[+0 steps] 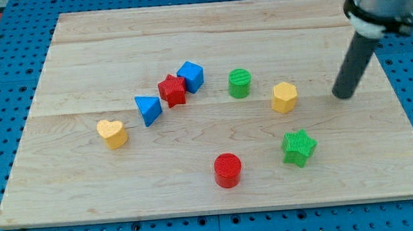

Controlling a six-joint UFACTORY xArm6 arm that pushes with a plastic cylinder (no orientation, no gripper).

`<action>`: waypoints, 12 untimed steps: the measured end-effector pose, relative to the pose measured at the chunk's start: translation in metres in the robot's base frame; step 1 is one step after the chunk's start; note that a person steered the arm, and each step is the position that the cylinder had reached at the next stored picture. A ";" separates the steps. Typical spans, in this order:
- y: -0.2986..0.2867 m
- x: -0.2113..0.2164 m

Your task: Nudge the green circle right and down a bit

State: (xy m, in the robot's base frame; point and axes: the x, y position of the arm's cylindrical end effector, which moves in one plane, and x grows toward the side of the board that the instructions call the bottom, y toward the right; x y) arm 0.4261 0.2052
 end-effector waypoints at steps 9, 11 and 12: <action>-0.195 -0.051; -0.180 -0.044; -0.160 -0.043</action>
